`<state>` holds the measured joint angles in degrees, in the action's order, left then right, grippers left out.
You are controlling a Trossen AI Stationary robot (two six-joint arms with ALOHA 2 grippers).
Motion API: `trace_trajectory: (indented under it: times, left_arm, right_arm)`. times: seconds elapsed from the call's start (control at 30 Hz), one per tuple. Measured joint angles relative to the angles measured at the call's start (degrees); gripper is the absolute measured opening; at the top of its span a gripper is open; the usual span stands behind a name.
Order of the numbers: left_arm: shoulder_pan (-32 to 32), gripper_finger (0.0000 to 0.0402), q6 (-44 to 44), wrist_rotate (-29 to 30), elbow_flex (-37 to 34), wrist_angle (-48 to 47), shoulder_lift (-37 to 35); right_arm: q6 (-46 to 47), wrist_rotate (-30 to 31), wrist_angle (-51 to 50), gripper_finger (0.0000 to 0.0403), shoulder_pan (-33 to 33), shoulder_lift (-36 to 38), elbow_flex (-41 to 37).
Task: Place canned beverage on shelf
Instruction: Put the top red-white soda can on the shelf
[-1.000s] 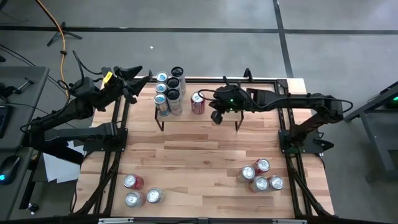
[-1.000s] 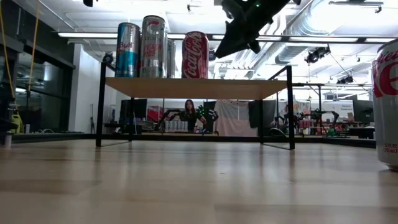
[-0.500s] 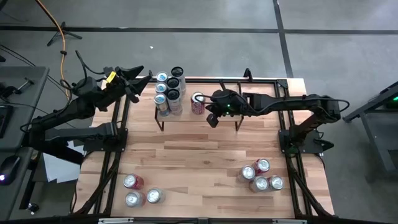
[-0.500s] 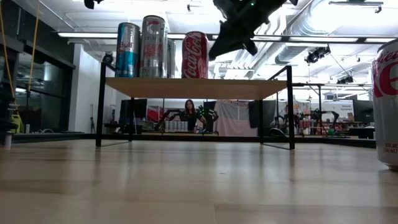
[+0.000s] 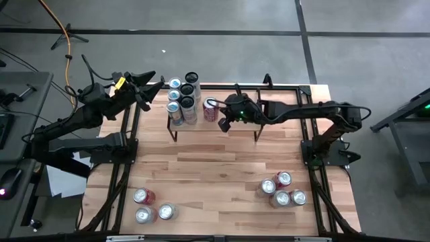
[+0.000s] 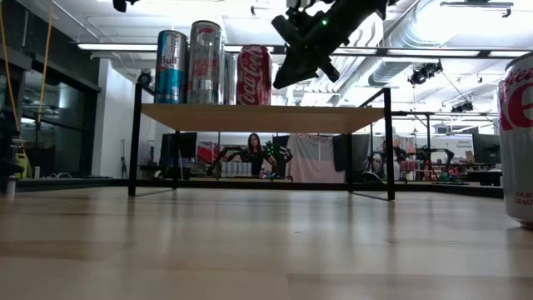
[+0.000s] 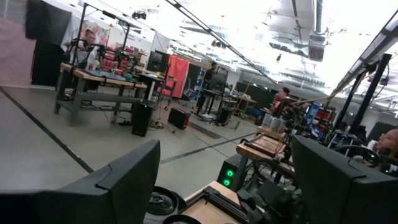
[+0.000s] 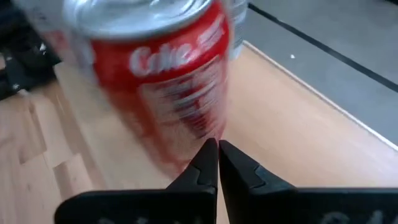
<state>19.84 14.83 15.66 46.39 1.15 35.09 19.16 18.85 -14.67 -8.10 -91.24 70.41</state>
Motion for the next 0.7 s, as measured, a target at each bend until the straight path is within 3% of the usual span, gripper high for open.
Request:
trace_trajectory:
  times: [0.7]
  left_arm:
    - [0.0, 0.0305, 0.0, 0.0, 0.0, 0.0, 0.0]
  right_arm:
    - [0.3, -6.8, 13.2, 0.0, -5.3, 0.0, 0.0]
